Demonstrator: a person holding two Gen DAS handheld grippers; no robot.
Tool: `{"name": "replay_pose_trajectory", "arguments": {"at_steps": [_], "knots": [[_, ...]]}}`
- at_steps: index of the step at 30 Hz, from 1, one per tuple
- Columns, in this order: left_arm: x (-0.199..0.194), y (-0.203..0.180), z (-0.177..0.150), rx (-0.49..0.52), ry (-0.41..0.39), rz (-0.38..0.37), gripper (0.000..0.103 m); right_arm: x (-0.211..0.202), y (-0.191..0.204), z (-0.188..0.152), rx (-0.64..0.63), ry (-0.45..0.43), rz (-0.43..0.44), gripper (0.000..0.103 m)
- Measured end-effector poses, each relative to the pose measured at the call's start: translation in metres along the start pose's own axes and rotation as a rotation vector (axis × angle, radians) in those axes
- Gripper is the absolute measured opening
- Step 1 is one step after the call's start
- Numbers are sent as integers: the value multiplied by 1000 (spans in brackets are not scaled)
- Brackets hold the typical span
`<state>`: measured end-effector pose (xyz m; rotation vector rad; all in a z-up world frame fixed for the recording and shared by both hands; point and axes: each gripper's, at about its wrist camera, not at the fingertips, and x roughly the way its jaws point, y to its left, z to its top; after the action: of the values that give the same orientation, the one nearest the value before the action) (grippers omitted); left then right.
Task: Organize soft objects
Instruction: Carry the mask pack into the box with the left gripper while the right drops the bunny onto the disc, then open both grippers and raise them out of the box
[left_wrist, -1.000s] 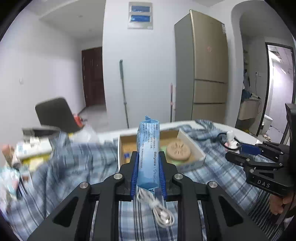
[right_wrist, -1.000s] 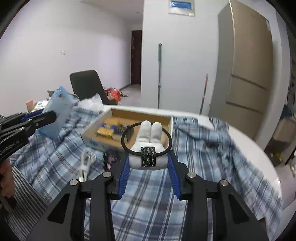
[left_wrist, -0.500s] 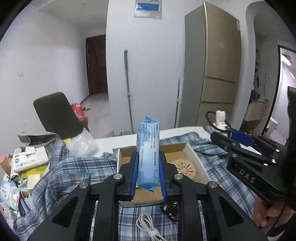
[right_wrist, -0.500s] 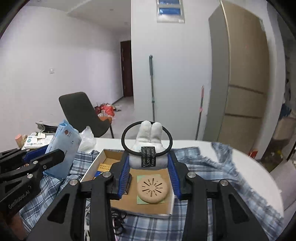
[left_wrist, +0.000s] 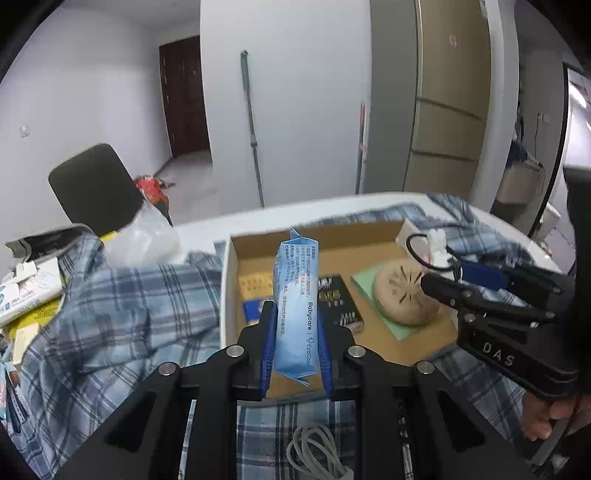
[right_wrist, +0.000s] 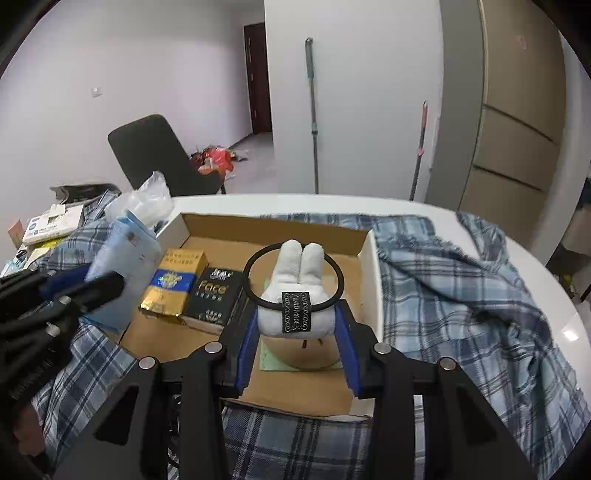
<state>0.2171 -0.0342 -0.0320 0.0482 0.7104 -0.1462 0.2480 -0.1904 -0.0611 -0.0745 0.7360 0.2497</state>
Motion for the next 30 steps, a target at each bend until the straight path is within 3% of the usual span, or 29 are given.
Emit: {"name": "replay_pose_trajectory", "arguments": {"at_steps": [3, 6, 7, 10, 15, 22, 30], "knots": [[7, 5, -2, -17, 16, -38, 22, 5, -1, -2, 7, 24, 19, 39], [5, 7, -3, -18, 0, -16, 22, 10, -4, -4, 28, 47, 36, 39], [3, 8, -2, -24, 1, -21, 27, 10, -5, -5, 35, 53, 43, 39], [-2, 10, -2, -50, -12, -11, 58, 11, -5, -7, 31, 60, 48, 41], [-11, 13, 1, -47, -59, 20, 67, 13, 1, -9, 0, 72, 34, 65], [-20, 18, 7, -68, -82, 38, 68, 7, -7, -3, 33, 63, 32, 65], [-67, 17, 23, -85, -177, 26, 68, -41, 1, 18, 17, -51, 37, 65]]}}
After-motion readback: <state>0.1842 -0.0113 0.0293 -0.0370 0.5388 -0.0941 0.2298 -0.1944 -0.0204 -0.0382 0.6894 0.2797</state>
